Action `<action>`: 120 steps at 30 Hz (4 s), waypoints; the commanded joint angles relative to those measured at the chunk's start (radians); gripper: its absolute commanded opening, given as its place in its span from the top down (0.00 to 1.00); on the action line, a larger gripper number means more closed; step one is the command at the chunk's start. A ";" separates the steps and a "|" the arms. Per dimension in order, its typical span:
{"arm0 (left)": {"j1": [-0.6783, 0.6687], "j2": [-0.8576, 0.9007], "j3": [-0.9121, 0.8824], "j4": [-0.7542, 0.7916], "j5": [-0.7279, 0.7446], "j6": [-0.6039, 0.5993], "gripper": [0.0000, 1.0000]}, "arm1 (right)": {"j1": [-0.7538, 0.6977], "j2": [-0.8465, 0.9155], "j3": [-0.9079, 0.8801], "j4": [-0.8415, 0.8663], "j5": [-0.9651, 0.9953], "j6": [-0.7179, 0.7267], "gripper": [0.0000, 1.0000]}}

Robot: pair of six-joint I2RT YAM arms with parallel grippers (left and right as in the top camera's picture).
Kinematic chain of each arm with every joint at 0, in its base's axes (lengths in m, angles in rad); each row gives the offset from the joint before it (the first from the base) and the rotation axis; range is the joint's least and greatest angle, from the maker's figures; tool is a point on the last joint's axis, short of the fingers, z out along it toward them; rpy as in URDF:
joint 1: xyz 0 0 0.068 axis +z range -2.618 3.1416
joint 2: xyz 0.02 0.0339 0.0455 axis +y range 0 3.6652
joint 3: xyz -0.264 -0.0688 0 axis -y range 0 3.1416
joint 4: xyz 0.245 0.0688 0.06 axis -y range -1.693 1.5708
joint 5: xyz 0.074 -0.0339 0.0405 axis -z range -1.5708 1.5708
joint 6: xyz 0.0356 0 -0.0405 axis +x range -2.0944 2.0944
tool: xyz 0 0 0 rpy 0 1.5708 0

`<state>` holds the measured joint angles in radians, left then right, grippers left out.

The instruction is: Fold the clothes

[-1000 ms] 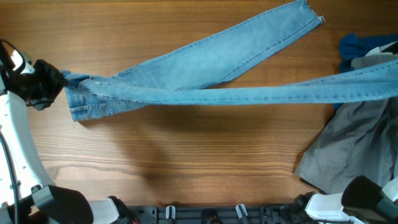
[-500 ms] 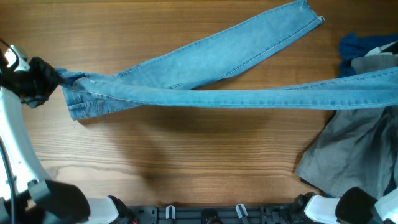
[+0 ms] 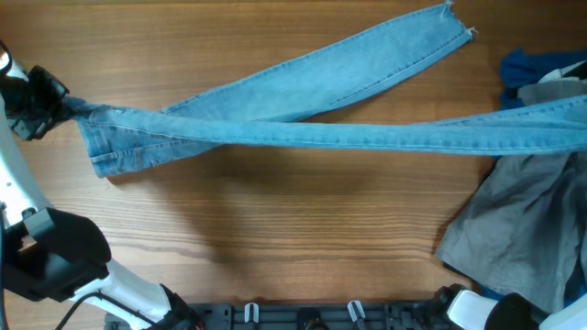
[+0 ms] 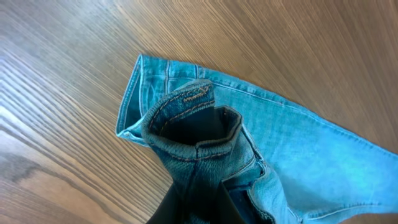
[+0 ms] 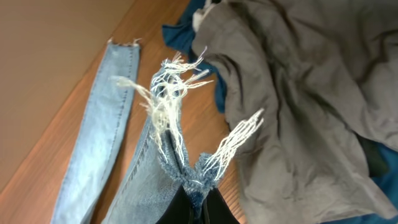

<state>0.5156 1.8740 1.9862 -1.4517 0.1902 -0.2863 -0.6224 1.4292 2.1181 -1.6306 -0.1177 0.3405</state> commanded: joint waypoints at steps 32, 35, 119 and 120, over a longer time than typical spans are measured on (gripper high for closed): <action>-0.080 0.184 0.027 0.189 -0.076 -0.120 0.96 | 0.312 0.664 0.030 0.413 0.119 -0.105 0.93; -0.077 0.184 0.027 0.251 -0.075 -0.169 0.96 | 0.330 0.665 0.030 0.474 0.118 -0.101 0.91; 0.008 0.402 0.026 0.255 -0.228 -0.291 0.27 | 0.406 0.953 0.029 0.278 0.126 -0.105 0.00; 0.008 0.415 0.026 0.266 -0.224 -0.289 0.31 | 0.406 0.953 0.029 0.274 0.126 -0.105 0.00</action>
<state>0.5140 2.2387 2.0048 -1.2121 -0.0296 -0.6117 -0.2203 2.3623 2.1288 -1.3457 -0.0170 0.2546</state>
